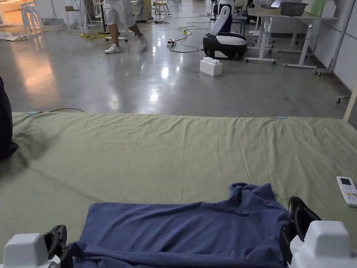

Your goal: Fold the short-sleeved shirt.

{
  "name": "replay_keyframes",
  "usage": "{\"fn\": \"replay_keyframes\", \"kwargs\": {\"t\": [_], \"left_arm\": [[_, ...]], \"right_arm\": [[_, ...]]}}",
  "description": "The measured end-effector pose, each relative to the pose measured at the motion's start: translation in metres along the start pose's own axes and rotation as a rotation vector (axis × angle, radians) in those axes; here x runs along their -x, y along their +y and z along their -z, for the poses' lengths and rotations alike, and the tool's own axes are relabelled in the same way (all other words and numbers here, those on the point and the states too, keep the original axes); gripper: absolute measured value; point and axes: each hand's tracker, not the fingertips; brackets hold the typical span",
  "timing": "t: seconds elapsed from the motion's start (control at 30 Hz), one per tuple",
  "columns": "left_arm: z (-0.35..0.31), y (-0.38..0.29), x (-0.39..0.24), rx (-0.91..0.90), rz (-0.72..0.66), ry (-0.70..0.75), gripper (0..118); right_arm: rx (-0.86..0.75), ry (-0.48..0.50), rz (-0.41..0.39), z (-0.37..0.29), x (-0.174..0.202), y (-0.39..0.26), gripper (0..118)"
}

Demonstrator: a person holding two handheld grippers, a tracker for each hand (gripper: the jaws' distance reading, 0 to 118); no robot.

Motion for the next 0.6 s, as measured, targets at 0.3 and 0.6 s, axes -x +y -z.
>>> {"fn": "replay_keyframes", "kwargs": {"t": [0.3,0.6], "left_arm": [[0.078,-0.024,0.03,0.366,-0.053,-0.062,23],[0.158,-0.059,0.034,0.666,-0.039,-0.015,66]], "right_arm": [[0.103,0.006,-0.011,0.006,-0.005,-0.023,0],[0.2,-0.003,-0.03,0.013,-0.017,-0.05,0]]}}
